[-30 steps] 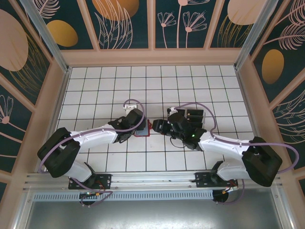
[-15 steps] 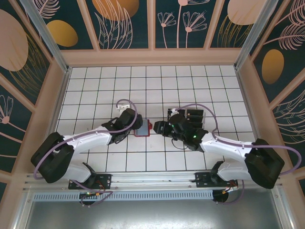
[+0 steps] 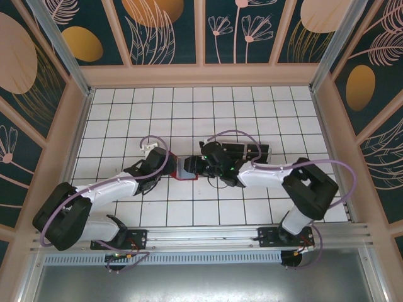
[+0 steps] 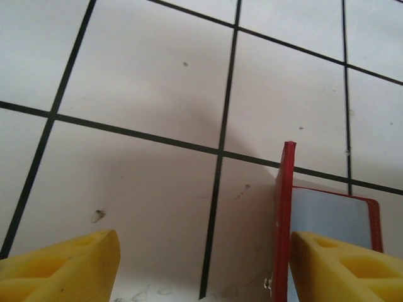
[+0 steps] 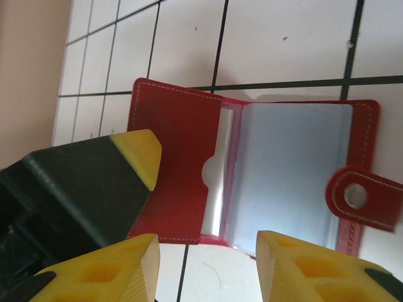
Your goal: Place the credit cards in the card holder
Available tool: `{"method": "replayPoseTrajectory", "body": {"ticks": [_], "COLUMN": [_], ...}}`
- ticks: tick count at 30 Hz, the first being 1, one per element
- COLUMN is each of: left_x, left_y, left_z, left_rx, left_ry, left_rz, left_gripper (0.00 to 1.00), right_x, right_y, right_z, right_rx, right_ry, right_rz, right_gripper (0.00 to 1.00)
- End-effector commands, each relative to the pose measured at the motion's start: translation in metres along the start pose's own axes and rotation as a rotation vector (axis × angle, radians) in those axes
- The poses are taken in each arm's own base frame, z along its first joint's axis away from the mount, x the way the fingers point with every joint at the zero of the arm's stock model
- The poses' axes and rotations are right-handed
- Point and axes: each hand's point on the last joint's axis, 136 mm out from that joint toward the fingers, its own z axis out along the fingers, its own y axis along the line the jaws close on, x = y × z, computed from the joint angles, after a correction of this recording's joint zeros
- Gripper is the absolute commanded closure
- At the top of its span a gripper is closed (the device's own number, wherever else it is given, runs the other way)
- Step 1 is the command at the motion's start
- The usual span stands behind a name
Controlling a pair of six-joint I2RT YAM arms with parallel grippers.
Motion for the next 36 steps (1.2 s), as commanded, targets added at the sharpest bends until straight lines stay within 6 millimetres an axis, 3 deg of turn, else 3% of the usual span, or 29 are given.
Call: {"method": "replayPoseTrajectory", "body": {"ticks": [1, 12, 26, 36], "left_x": [0.005, 0.004, 0.024, 0.029], "left_y": [0.016, 0.038, 0.045, 0.045], "left_z": [0.000, 0.001, 0.022, 0.024], "left_rx": [-0.034, -0.140, -0.186, -0.168], "left_ry": [0.010, 0.026, 0.102, 0.108], "left_rz": [-0.030, 0.062, 0.132, 0.124], "left_gripper": [0.27, 0.18, 0.18, 0.19], "right_x": [-0.008, -0.013, -0.012, -0.009], "right_y": [0.005, -0.039, -0.040, -0.036], "right_z": [0.014, 0.036, 0.047, 0.054], "right_rx": [-0.019, 0.120, 0.116, 0.096], "right_ry": [0.004, 0.019, 0.052, 0.073], "right_rz": [-0.024, -0.024, -0.035, -0.027], "right_gripper": [0.56, 0.55, 0.55, 0.55]}}
